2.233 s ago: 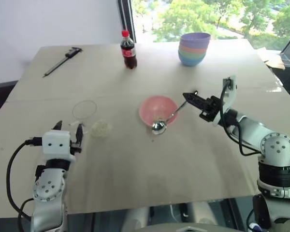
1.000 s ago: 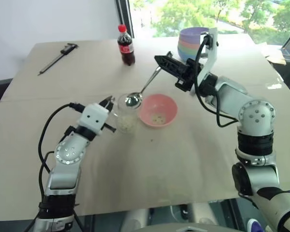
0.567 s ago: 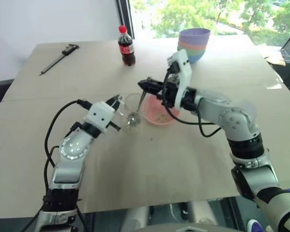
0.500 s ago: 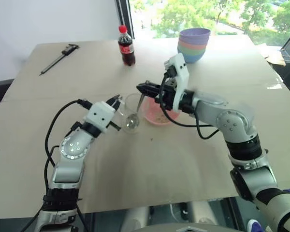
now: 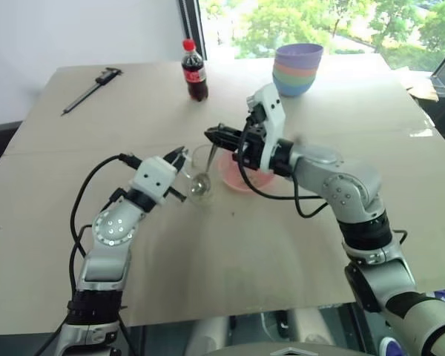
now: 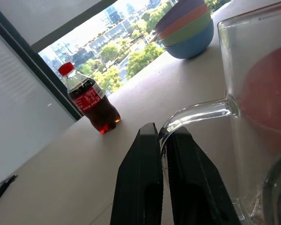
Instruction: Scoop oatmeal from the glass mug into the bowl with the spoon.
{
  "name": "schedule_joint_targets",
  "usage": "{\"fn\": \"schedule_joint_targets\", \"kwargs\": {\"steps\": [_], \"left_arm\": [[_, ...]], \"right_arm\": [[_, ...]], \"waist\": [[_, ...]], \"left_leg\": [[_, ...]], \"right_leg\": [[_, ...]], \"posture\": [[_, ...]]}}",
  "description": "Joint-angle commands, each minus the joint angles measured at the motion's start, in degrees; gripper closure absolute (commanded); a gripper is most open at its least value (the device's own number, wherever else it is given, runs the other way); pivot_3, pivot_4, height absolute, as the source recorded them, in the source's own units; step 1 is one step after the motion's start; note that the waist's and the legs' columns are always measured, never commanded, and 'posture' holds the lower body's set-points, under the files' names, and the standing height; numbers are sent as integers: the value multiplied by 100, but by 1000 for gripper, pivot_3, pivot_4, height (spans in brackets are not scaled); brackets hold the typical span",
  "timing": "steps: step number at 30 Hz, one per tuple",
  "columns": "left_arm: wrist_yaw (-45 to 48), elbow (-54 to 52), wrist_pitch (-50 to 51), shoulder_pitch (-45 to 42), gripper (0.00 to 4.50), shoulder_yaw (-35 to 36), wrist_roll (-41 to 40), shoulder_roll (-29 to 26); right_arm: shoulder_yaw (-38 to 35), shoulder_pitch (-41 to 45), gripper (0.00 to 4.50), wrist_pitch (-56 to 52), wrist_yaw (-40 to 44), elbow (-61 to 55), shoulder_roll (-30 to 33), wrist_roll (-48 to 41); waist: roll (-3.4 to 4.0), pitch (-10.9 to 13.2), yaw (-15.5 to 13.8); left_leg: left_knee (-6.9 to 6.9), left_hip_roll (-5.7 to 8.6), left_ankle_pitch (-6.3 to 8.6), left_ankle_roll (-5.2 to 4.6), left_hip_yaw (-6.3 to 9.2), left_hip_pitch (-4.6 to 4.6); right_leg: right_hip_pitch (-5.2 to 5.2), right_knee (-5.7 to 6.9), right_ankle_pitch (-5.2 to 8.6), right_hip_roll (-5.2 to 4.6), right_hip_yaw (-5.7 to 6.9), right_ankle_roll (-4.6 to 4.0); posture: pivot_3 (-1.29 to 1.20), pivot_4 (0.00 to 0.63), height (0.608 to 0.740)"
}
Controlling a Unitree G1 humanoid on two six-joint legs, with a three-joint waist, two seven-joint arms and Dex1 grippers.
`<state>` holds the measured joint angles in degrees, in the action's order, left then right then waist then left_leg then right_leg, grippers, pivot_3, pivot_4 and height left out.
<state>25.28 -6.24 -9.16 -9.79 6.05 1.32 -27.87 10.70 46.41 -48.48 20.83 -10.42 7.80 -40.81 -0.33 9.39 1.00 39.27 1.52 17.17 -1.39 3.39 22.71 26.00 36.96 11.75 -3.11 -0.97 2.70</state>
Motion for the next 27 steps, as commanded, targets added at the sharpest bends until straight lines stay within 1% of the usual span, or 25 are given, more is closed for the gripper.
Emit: {"fn": "schedule_joint_targets", "kwargs": {"steps": [1, 7, 10, 13, 21, 27], "left_arm": [[18, -82, -190, 13, 4465, 45, -138, -3], [36, -55, -216, 2, 4465, 40, -183, 5], [47, -45, -229, -3, 4465, 41, -178, 8], [55, -19, -244, -11, 4465, 44, -173, 3], [48, 17, -308, 46, 4465, 23, -127, 11], [36, 58, -358, 75, 4465, 1, -103, 21]], "right_arm": [[-106, 131, 4500, 220, 167, -148, -44, 127], [224, -79, 4500, 414, 466, -252, 56, 554], [240, -178, 4500, 322, 509, -310, -15, 540], [99, -250, 4500, 68, 417, -359, -182, 345], [-1201, 29, 4500, -1283, -644, -108, -870, -714], [-2159, 434, 4500, -2012, -1551, 297, -1156, -1183]], "waist": [[0, 0, 2], [-1, -1, 5], [-1, 0, 5], [-1, -1, 5], [-1, -1, 1], [0, -1, 7]], "left_leg": [[0, 1, 0, 0, 0, 0], [1, 2, 0, 1, 1, -1], [2, 3, -1, 1, 1, -1], [3, 2, -1, 1, 1, 0], [6, 4, -2, 3, 4, -1], [5, 5, -2, 4, 3, -3]], "right_leg": [[0, 0, 0, 0, 0, 0], [0, 1, 0, 0, 0, 0], [0, 2, 0, 0, 0, 0], [0, 4, 0, 0, 0, 0], [0, 9, 0, -2, 0, 0], [1, 12, 0, -1, -1, 0]], "posture": [[0, 150, 740], [0, 150, 740], [0, 150, 740], [0, 150, 740], [0, 150, 740], [0, 150, 740]]}}
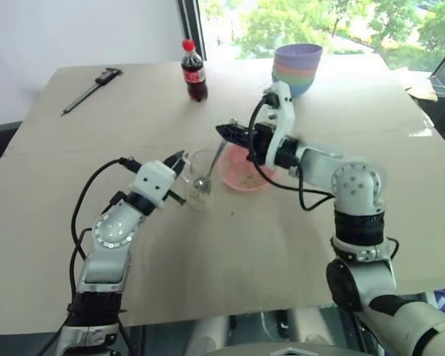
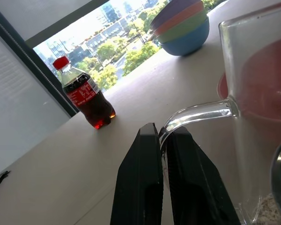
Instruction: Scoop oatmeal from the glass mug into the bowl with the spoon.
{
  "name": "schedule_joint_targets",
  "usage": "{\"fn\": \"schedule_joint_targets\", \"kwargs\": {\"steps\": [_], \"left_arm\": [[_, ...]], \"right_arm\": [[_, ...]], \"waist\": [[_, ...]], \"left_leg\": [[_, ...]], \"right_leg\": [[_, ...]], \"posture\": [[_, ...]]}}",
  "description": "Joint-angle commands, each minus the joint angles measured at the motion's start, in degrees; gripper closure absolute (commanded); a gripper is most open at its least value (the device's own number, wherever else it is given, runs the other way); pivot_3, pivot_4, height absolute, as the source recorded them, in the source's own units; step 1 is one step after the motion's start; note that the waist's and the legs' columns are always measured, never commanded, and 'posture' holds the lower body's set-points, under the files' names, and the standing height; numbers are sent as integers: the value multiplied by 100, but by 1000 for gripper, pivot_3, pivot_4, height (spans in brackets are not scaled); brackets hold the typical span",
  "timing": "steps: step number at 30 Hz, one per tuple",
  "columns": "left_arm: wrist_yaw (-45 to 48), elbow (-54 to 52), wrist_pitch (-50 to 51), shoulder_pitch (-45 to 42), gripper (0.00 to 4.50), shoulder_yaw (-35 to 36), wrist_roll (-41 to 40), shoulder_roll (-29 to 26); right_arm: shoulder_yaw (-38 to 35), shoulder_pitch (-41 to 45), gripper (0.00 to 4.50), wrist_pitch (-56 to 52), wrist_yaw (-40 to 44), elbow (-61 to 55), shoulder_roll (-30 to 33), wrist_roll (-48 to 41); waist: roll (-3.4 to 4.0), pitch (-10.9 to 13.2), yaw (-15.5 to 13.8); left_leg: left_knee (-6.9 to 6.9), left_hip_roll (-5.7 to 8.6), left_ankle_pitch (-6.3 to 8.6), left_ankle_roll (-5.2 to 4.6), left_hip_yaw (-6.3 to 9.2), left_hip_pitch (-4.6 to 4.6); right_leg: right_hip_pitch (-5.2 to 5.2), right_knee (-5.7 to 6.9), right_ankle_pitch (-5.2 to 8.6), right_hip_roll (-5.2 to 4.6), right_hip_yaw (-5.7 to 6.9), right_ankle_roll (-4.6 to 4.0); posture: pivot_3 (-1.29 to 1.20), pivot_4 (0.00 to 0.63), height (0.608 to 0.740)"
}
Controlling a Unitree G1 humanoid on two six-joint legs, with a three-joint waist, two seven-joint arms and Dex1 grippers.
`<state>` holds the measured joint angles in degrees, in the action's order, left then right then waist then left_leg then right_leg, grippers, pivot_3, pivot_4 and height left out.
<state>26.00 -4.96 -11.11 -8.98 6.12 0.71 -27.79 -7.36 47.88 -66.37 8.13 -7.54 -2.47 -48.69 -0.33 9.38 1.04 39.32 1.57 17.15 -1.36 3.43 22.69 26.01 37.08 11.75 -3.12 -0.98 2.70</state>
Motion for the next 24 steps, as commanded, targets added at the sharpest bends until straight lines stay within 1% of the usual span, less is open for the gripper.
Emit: {"fn": "schedule_joint_targets", "kwargs": {"steps": [1, 7, 11, 17, 24], "left_arm": [[-37, -70, -165, 0, 4465, -8, -41, 13], [-74, -31, -246, 70, 4465, -7, 29, 7], [-162, -38, -240, 99, 4465, 16, 68, 28], [-321, -65, -233, 140, 4465, 30, 125, 81], [-467, -98, -255, 232, 4465, 45, 197, 93]], "right_arm": [[-488, 373, 4500, -297, -397, 82, -130, -450], [-1289, 853, 4500, -628, -1103, 510, -108, -927], [-1802, 972, 4500, -960, -1668, 722, -89, -1464], [-2149, 994, 4500, -1148, -2336, 918, -36, -2155], [-2275, 994, 4500, -866, -2950, 1132, 92, -2838]], "waist": [[0, 0, 5], [1, -1, 17], [1, -1, 17], [1, -2, 45], [1, -3, 113]], "left_leg": [[0, 0, 0, 0, 0, 0], [0, 4, 0, 0, -1, -2], [0, 4, -1, -1, -3, -2], [0, 4, -1, -1, -7, -6], [2, 6, -1, -4, -9, -12]], "right_leg": [[0, 1, 0, 0, 0, 0], [0, 5, 0, 0, -1, 0], [0, 8, 0, -1, -3, 0], [0, 20, 0, -1, -7, 0], [-1, 36, 0, -2, -10, 0]], "posture": [[0, 150, 740], [0, 150, 740], [0, 150, 740], [0, 150, 740], [0, 150, 740]]}}
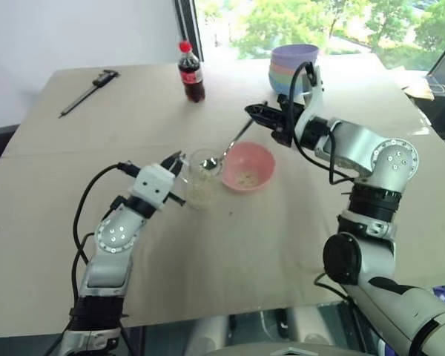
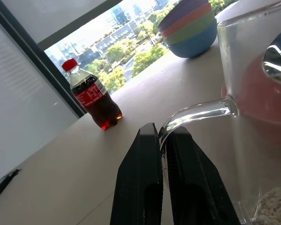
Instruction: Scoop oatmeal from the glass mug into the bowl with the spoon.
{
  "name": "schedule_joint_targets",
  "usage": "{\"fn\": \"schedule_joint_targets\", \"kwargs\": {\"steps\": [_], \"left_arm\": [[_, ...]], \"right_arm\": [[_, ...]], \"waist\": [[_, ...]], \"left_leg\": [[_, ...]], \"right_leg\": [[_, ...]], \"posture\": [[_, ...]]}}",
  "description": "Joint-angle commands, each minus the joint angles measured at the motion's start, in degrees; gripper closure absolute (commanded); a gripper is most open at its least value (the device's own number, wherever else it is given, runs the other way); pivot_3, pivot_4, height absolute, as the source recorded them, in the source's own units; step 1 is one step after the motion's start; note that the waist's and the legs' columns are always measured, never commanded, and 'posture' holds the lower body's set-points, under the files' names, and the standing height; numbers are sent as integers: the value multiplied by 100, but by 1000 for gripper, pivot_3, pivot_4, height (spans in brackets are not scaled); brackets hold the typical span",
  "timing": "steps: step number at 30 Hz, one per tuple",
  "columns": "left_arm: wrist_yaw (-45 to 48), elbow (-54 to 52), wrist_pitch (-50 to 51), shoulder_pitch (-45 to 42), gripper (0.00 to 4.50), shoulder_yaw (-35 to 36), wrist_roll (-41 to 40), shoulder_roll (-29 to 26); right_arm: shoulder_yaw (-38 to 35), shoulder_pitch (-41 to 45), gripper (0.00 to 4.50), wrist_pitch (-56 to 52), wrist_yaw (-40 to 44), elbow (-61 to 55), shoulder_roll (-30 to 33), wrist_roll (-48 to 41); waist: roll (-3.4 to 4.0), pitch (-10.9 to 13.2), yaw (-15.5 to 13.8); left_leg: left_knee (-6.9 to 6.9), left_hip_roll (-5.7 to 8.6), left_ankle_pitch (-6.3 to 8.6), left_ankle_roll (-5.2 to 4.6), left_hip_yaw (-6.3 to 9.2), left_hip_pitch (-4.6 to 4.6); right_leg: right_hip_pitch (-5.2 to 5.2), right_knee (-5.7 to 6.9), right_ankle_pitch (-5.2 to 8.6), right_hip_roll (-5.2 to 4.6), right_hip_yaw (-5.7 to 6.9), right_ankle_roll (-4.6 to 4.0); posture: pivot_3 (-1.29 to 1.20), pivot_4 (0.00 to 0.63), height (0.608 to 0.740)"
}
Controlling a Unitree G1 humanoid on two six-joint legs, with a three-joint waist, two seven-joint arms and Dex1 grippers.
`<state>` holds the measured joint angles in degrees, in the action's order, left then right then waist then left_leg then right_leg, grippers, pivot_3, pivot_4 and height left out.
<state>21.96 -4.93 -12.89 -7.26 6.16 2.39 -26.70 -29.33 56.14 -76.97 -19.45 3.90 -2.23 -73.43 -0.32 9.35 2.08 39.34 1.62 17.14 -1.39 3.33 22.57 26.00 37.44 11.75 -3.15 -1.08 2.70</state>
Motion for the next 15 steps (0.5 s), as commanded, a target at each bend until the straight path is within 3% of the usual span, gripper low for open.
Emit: {"fn": "schedule_joint_targets", "kwargs": {"steps": [1, 15], "left_arm": [[-65, -109, -74, 72, 4465, 41, 22, -20], [-97, -265, -12, 343, 4465, 117, 4, -107]], "right_arm": [[-81, 166, 4500, 248, -261, 23, 86, -452], [149, 197, 4500, 1027, -858, 390, 475, -1455]], "waist": [[0, 0, 16], [0, -1, 31]], "left_leg": [[0, 0, 0, -1, -2, -2], [0, -2, 9, -16, -13, -14]], "right_leg": [[0, -1, 0, 0, -2, 0], [-5, 5, 0, 2, -12, 0]], "posture": [[0, 150, 740], [0, 150, 740]]}}
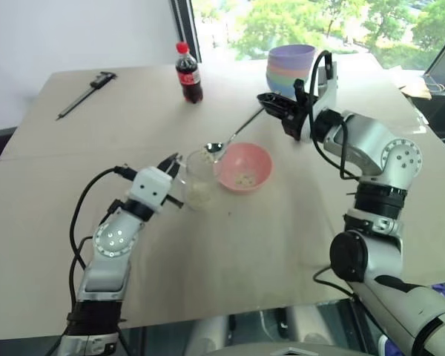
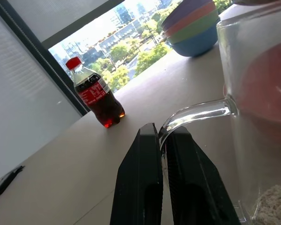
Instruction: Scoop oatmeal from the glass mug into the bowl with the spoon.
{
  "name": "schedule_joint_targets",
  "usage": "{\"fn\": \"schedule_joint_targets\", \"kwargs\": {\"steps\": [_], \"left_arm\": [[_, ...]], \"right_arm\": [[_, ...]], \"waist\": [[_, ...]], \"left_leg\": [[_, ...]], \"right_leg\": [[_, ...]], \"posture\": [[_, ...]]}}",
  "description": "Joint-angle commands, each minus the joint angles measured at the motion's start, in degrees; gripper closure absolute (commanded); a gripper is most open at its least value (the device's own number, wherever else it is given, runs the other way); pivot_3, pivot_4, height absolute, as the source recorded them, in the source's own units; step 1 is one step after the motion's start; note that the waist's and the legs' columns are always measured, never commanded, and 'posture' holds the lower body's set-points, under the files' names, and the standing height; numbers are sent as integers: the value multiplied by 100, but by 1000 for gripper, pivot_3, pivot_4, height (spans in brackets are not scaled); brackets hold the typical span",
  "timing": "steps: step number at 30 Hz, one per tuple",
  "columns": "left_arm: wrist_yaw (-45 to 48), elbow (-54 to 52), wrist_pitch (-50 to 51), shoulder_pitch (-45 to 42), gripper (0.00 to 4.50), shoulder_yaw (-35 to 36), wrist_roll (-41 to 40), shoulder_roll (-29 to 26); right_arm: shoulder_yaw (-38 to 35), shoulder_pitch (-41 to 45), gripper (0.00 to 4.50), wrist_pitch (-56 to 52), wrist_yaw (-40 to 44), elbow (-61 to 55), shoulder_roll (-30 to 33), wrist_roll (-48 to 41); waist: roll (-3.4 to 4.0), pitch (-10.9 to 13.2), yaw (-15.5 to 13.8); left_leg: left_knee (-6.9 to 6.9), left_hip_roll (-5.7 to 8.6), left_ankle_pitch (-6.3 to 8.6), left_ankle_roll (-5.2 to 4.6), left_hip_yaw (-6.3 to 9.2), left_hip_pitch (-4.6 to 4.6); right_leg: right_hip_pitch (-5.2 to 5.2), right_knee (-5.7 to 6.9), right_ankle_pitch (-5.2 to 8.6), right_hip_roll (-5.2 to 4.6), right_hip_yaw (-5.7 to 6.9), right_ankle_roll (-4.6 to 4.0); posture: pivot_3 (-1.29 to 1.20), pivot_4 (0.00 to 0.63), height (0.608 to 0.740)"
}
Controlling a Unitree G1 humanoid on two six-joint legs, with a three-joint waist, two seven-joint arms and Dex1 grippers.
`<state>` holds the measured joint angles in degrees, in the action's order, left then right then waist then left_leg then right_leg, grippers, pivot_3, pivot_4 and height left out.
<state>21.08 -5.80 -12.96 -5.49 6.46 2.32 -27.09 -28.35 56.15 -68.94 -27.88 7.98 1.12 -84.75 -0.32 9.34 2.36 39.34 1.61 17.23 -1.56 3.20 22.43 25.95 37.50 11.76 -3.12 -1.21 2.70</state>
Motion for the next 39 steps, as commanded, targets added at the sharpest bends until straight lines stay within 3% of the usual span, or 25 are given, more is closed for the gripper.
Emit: {"fn": "schedule_joint_targets", "kwargs": {"steps": [1, 7, 13, 19, 25, 29, 33, 39], "left_arm": [[-18, -205, 2, 231, 4465, 106, 9, -69], [-137, -337, 54, 599, 4465, 331, -26, -90], [-273, -386, 102, 665, 4465, 637, -228, -85], [-397, -478, 348, 588, 4465, 873, -585, 148], [-416, -516, 427, 615, 4465, 838, -535, 156], [-423, -484, 480, 615, 4465, 879, -713, 243], [-449, -439, 498, 587, 4465, 887, -772, 303], [-483, -358, 415, 595, 4465, 773, -608, 309]], "right_arm": [[72, 206, 4500, 278, -11, 19, 198, -348], [115, 256, 4500, 580, 84, 371, 520, -361], [384, 166, 4500, 747, 574, 643, 845, 233], [1833, -123, 4500, 1207, 2174, -210, 1401, 2119], [3556, -268, 4500, 2553, 4491, -1303, 2119, 4057], [4260, -359, 4500, 3212, 5564, -1779, 2562, 4975], [4119, -429, 4500, 3152, 5731, -1720, 2473, 5124], [2583, 15, 4500, 2021, 4541, -1001, 1519, 4174]], "waist": [[0, 0, 3], [0, 0, 7], [0, 0, 15], [0, 1, 5], [0, 1, -3], [-1, 1, -5], [-7, 0, -33], [-6, 1, -44]], "left_leg": [[0, 0, 1, -2, -2, -1], [-1, -6, 5, -9, -8, -10], [-10, -18, 7, -13, -38, -45], [-9, -21, 8, -14, -40, -40], [-9, -19, 9, -15, -35, -35], [-11, -21, 10, -14, -32, -37], [-9, -18, 9, -13, -24, -36], [-10, -19, 9, -9, -19, -33]], "right_leg": [[0, 0, 0, 0, -2, 0], [-10, -3, 0, 2, -5, 0], [-32, -1, 1, 14, -29, 0], [-30, -9, 1, 14, -30, 0], [-29, -19, 0, 13, -25, 0], [-29, -21, 0, 12, -24, 0], [-31, -23, 0, 3, -18, 0], [-29, -23, 0, -16, -20, -1]], "posture": [[0, 150, 740], [0, 150, 740], [0, 150, 740], [0, 150, 740], [0, 150, 740], [0, 150, 740], [0, 150, 740], [0, 150, 740]]}}
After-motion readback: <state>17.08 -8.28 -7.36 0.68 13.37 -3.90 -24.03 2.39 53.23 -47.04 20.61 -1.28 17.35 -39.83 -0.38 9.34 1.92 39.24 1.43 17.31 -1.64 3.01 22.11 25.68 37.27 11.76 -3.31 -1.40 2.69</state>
